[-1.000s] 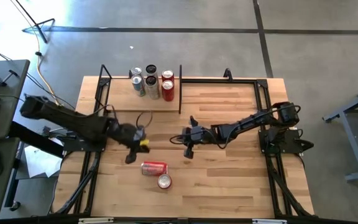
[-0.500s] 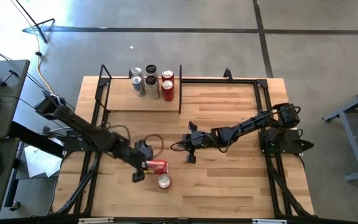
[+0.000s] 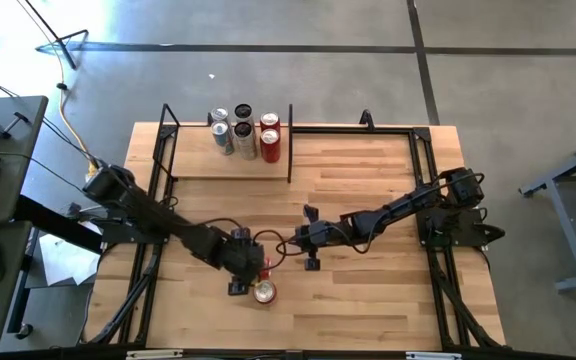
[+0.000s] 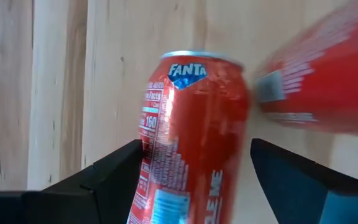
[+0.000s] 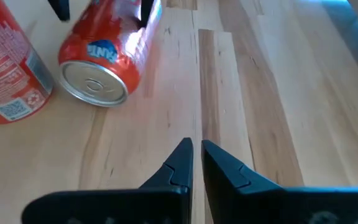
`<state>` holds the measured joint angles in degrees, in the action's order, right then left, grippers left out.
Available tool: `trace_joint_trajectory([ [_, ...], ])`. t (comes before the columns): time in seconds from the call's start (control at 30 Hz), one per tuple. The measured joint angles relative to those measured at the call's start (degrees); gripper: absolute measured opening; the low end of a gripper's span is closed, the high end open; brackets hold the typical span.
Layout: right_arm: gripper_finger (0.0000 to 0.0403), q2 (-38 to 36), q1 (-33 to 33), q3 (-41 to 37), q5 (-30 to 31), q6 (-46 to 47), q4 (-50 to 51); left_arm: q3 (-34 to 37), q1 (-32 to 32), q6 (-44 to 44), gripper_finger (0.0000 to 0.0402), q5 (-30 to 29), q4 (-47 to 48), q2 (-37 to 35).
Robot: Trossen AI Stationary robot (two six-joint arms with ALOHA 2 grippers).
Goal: Place canned beverage on shelf
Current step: Put the top red soda can on the shelf
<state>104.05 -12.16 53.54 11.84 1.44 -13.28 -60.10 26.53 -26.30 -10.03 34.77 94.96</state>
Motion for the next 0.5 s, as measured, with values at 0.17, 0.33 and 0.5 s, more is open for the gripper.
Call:
trace_joint_trajectory([
  [0.17,0.0018,0.00,0.07,-0.02,0.10,-0.42,0.15,-0.28,-0.70,0.93,0.0292,0.34,0.59,1.73],
  [0.33,0.0018,0.00,0.11,-0.02,0.08,-1.44,0.33,-0.34,-0.72,3.00,0.0292,1.05,1.63,2.14],
  [0.5,0.0018,0.00,0.15,-0.02,0.07,-1.93,0.38,0.09,-0.67,4.43,0.0292,2.51,3.24,2.14],
])
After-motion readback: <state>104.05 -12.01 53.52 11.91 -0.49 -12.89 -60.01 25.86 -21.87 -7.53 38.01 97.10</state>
